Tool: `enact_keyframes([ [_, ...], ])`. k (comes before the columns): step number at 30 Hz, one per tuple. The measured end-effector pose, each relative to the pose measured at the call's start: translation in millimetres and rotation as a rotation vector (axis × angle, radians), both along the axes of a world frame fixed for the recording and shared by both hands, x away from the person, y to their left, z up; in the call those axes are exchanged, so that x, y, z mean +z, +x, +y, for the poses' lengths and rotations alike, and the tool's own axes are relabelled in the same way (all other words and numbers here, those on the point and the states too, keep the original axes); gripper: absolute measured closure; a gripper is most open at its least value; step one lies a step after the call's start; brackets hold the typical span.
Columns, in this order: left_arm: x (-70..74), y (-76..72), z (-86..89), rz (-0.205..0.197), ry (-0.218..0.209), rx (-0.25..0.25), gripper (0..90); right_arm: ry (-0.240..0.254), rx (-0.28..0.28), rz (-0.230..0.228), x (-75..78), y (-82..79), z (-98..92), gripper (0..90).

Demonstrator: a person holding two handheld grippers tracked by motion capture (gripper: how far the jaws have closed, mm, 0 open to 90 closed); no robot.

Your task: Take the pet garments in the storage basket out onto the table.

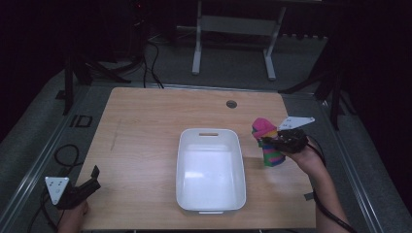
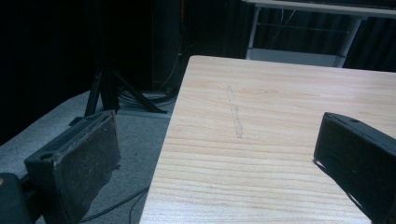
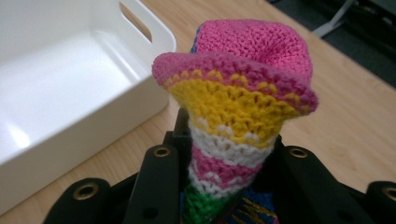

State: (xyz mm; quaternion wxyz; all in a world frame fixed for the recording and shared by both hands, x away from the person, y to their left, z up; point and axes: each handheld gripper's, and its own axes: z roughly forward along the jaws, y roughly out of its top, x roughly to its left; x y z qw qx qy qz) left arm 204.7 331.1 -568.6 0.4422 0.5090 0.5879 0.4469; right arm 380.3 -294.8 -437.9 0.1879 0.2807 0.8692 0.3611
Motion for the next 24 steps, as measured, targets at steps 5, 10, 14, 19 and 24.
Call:
enact_keyframes([
  [5,0.0,0.0,0.2,0.0,0.0,0.0,0.9,-0.001,-0.018,0.021,-24.2,7.7,4.1,69.9],
  [10,0.0,0.0,-0.2,-0.001,0.002,-0.001,1.0,0.014,-0.045,0.027,-40.0,13.8,6.2,69.8],
  [14,0.0,0.0,0.0,0.0,0.001,-0.001,0.9,0.0,-0.055,0.06,-60.0,19.8,10.9,69.7],
  [19,0.0,0.0,-0.1,0.001,0.001,-0.002,0.9,0.0,-0.071,0.08,-72.0,23.3,12.9,69.6],
  [24,0.0,0.0,0.0,0.001,0.0,-0.002,0.9,-0.011,-0.082,0.111,-85.8,26.7,18.0,69.0],
])
